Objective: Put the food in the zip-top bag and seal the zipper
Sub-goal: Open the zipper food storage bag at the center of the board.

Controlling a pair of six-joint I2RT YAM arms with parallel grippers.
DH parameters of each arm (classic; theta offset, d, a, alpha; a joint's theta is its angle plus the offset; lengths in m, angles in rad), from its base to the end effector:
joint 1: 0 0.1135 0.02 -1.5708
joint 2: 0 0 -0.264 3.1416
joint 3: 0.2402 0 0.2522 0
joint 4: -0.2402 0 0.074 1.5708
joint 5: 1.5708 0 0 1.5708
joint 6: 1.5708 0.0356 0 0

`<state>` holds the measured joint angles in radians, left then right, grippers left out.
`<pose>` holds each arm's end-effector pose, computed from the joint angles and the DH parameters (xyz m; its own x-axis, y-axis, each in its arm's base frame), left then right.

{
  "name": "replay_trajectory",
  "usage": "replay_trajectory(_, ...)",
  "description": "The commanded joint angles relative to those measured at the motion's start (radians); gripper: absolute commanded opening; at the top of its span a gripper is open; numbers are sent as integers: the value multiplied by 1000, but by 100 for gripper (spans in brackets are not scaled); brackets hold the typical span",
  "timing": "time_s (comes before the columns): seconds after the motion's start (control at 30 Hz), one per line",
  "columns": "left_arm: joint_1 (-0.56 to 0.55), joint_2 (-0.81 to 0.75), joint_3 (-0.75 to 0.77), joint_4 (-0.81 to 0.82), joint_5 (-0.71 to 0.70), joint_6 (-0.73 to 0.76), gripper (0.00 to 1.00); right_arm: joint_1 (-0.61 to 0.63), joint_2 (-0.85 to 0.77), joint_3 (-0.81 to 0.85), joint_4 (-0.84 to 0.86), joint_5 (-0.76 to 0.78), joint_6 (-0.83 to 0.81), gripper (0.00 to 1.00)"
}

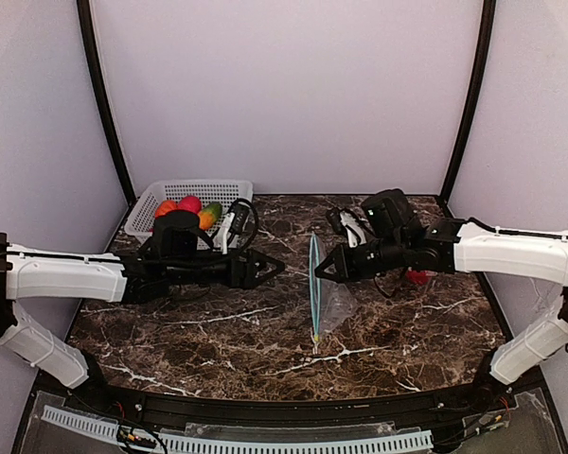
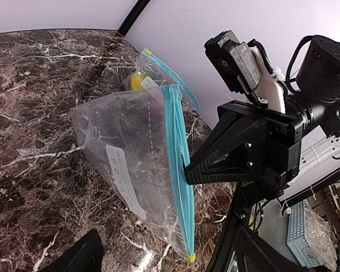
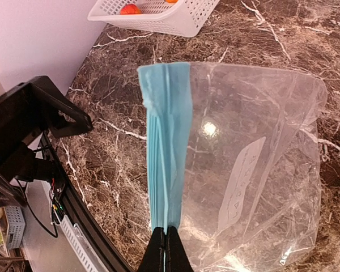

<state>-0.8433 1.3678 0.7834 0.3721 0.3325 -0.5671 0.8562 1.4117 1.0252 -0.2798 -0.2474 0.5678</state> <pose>0.1971 -0.2388 0.2643 -0.6114 -0.0769 -0.7876 0.6991 0.4137 -0.5831 0.1985 0.2421 0.2703 -0.8032 -0.1301 -0.5814 -0.5060 0.6641 0.5504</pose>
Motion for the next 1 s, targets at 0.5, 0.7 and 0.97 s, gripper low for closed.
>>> replay_trajectory(0.5, -72, 232, 68, 98, 29, -126, 73, 38, 82, 33, 150, -26, 90, 0)
replay_trajectory(0.7, -80, 260, 104, 36, -4, -98, 57, 42, 91, 40, 150, -28, 90, 0)
replay_trajectory(0.97, -87, 274, 133, -30, -50, -73, 40, 43, 90, 40, 150, -20, 89, 0)
